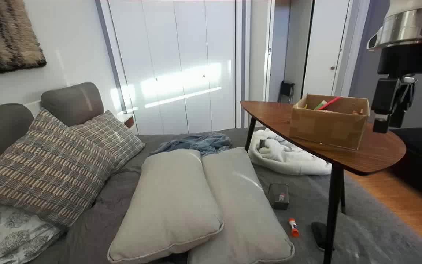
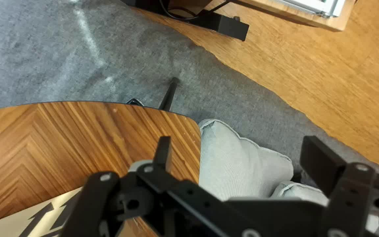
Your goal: Remove the green pen from the box and put it on the chair
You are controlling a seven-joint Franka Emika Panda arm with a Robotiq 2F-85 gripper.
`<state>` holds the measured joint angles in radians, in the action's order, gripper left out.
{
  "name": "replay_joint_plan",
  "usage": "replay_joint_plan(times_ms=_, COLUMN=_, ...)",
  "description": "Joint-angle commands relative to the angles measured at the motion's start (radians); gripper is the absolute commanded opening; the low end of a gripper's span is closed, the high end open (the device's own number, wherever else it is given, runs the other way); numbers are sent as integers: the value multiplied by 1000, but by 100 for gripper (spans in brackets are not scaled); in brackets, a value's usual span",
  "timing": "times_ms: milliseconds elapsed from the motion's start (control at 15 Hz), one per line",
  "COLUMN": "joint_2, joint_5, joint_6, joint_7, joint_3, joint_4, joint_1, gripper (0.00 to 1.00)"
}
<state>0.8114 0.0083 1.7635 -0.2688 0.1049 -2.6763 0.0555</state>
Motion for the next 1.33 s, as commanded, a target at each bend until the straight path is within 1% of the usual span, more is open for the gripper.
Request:
replay_joint_plan(times_ms=0, joint_2=-1, joint_5=2, joint_6=-2, joint_7=-2, joint_3=-3, joint_4=2, joint_1=-3, gripper=100)
replay_joint_plan(times_ms=533, joint_2=-1, joint_5=2, joint_6=-2, joint_7=-2, joint_3=-3, joint_4=2, joint_1=-3, gripper=100)
replay_joint_plan(times_ms=733, joint_2=-79, joint_5=-10, joint_6=21, joint_7=12, joint_3=-9, joint_4=75, joint_1=-8, gripper=100)
replay_joint_plan(times_ms=1000, joint_2=-137, joint_5=-5, joint_6=56, joint_7=32, joint_3=-30, joint_4=166, joint_1=-1, gripper=100)
replay_joint_plan(times_ms=1133, joint_2=-183, joint_5=-20, joint_6=105, joint_7=62, joint_3=-48, joint_4=208, joint_1=-14, gripper=100)
replay_joint_plan(times_ms=1267, joint_2=-243, joint_5=-43, joint_6=167, joint_7=121, joint_3=-64, joint_4=249, joint_1=-36, gripper=100)
